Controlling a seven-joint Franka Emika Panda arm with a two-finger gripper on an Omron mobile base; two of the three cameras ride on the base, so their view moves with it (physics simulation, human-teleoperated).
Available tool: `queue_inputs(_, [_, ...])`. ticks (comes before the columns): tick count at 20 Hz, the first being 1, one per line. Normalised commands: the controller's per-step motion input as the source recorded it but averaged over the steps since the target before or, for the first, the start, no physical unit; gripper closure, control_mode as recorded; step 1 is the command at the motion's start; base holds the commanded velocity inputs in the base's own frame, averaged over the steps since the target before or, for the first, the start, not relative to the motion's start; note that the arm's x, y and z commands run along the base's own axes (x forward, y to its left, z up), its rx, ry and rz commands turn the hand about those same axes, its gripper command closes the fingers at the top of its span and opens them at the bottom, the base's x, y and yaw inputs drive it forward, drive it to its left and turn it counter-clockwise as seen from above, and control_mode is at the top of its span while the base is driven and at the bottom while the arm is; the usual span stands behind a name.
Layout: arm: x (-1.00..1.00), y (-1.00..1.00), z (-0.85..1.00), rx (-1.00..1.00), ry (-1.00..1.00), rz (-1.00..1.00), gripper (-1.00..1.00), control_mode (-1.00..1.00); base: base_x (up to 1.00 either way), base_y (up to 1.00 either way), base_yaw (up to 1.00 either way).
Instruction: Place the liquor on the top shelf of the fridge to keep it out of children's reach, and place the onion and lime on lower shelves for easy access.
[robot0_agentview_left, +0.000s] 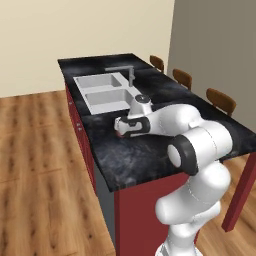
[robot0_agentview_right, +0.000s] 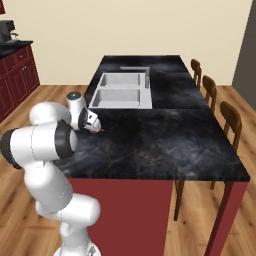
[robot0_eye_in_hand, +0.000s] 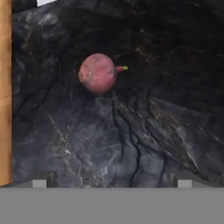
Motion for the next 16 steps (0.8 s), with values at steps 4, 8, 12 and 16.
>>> queue_inputs(4, [0.28,0.1,-0.16,0.0,0.0,-0.03,-1.0,-1.0,0.0,0.0,0.0])
queue_inputs(8, [0.32,0.1,-0.15,0.0,0.0,-0.05,-1.0,-1.0,0.0,0.0,0.0])
queue_inputs(12, [0.34,0.1,-0.14,0.0,0.0,-0.05,-1.0,-1.0,0.0,0.0,0.0])
queue_inputs(16, [0.34,0.09,-0.12,0.0,0.0,-0.05,-1.0,-1.0,0.0,0.0,0.0])
